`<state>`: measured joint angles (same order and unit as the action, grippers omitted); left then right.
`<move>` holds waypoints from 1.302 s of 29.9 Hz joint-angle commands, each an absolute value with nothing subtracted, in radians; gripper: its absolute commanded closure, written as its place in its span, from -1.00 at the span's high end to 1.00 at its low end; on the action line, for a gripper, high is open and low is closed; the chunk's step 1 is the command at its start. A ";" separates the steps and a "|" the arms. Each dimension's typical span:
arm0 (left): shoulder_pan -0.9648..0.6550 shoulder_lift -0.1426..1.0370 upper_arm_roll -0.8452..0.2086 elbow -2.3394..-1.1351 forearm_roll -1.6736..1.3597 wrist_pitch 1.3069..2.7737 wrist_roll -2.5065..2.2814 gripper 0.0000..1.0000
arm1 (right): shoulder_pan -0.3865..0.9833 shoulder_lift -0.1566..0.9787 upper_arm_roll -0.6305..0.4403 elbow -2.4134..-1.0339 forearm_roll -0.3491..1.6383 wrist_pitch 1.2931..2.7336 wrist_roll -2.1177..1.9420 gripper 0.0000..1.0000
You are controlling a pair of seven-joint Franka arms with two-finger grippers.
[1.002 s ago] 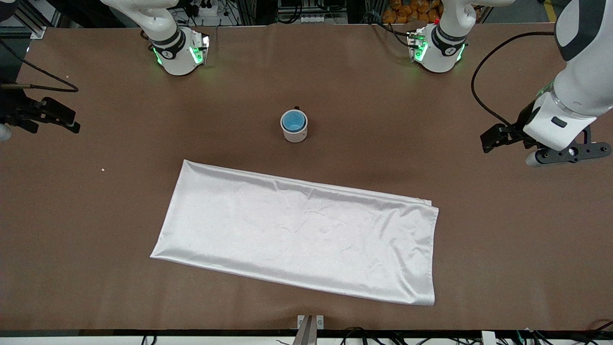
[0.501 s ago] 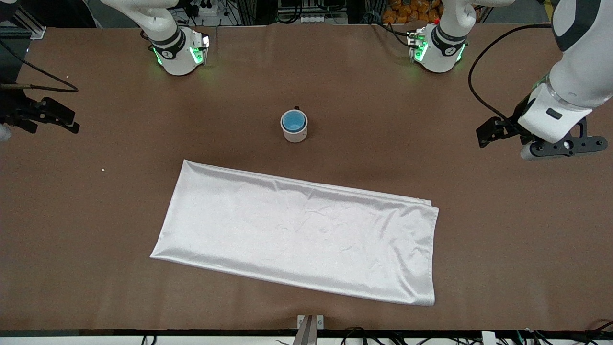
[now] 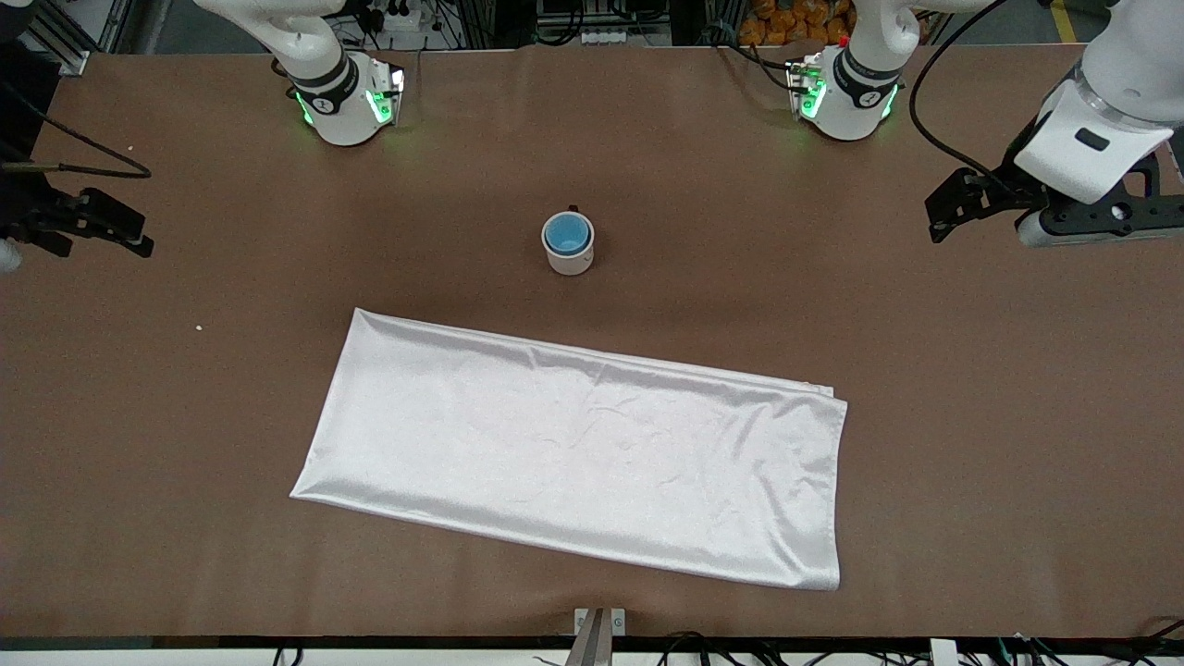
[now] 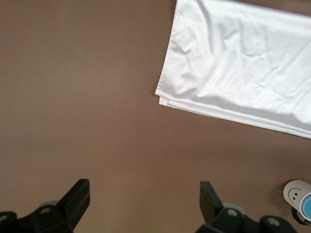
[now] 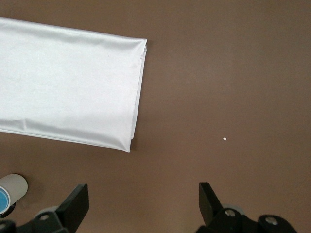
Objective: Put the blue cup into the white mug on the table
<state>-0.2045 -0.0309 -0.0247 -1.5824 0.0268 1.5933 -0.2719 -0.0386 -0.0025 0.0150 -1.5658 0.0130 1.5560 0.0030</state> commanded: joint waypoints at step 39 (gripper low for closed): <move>-0.147 -0.087 -0.023 -1.605 -0.035 1.537 -0.100 1.00 | -0.052 -0.005 0.023 -1.565 0.008 1.552 0.002 1.00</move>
